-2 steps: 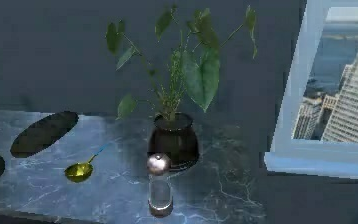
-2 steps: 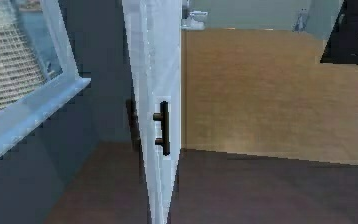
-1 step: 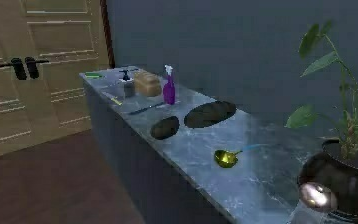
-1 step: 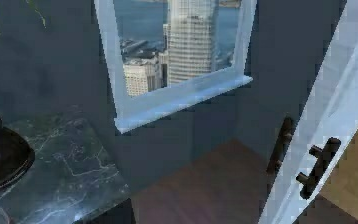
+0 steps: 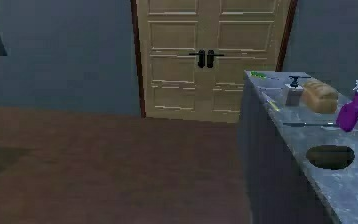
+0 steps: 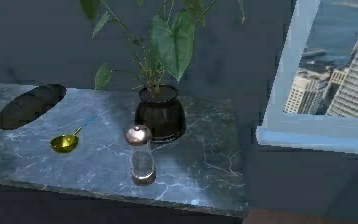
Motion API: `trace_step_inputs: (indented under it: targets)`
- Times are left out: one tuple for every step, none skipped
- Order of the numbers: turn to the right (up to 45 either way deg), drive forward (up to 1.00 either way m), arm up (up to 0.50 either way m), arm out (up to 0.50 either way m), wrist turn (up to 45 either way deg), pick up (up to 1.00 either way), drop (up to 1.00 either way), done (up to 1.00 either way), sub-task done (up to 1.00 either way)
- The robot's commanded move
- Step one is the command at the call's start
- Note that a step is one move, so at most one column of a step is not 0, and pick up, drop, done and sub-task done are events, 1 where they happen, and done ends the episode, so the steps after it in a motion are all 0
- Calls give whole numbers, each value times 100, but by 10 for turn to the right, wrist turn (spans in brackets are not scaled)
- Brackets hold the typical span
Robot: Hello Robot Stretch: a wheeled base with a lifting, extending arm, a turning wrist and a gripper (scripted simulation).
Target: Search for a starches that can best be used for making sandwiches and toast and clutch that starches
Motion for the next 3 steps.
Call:
trace_step_inputs:
  targets:
    - [-300,0,0,0,0,0,0,0,0]
    - [450,0,0,0,0,0,0,0,0]
    - [180,0,0,0,0,0,0,0,0]
